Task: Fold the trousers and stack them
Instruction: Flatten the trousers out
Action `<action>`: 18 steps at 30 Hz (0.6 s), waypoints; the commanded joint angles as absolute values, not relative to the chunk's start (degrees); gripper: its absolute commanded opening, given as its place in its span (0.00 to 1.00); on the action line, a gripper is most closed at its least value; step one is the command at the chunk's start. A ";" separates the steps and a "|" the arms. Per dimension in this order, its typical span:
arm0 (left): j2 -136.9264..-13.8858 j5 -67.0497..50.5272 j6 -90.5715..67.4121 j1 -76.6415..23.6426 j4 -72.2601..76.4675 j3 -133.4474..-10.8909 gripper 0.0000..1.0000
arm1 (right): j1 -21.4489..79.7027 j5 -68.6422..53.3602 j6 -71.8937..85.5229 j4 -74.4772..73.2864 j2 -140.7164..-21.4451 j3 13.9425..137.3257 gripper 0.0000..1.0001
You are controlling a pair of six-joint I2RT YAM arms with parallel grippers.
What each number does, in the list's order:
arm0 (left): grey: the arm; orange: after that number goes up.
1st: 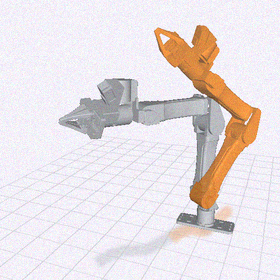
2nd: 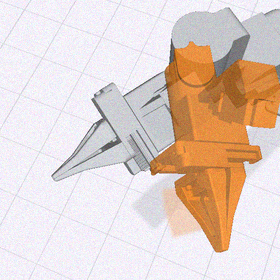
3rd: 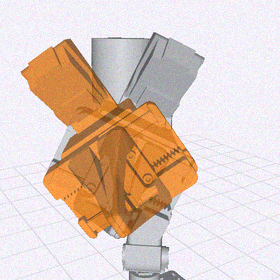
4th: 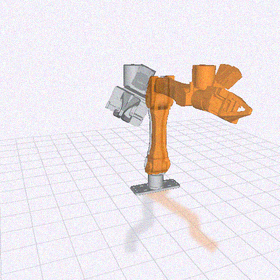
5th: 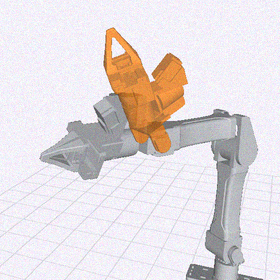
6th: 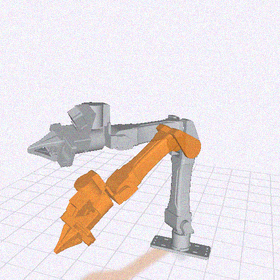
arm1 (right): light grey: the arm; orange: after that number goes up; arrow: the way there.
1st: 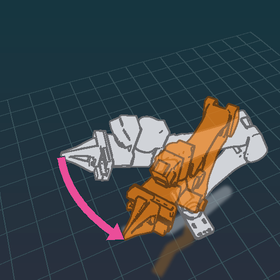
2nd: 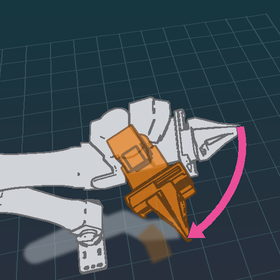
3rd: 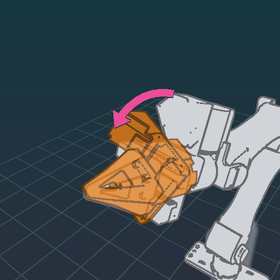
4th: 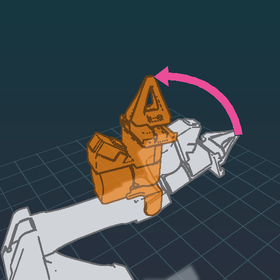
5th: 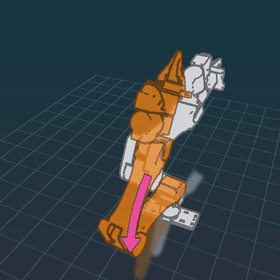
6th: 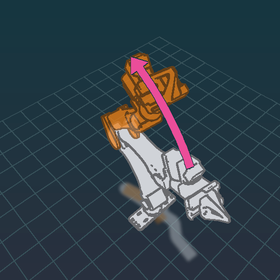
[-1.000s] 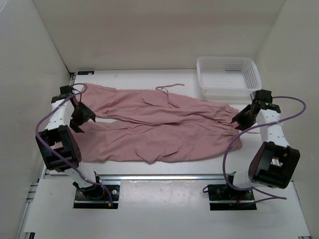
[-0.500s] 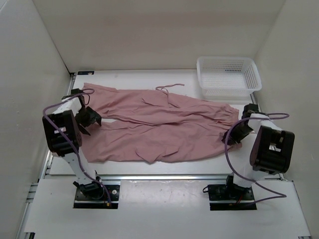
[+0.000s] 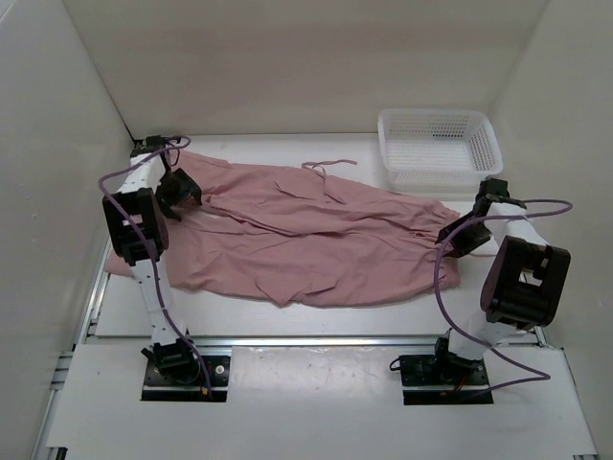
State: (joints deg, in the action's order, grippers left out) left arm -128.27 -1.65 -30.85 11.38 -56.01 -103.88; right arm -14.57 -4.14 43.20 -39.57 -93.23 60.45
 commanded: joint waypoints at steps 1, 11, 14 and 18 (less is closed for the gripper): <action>-128.85 0.69 -28.84 8.62 -60.88 -115.44 0.86 | -14.77 -2.29 44.03 -43.24 -88.96 63.19 0.47; -111.56 4.56 -31.01 15.35 -62.41 -99.33 0.50 | -17.49 -3.78 36.92 -45.97 -80.60 61.52 0.58; -101.01 4.57 -33.04 23.16 -58.10 -81.73 0.48 | -17.49 -6.06 34.90 -46.49 -79.98 60.73 0.62; -93.26 6.77 -34.45 27.77 -55.47 -70.33 0.65 | -17.49 -7.29 34.37 -47.02 -79.45 59.59 0.63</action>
State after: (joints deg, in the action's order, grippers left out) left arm -97.86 4.67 -32.60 26.83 -58.19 -75.61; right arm -17.50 -4.86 36.69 -45.17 -80.84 60.42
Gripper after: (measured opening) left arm 0.641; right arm 0.622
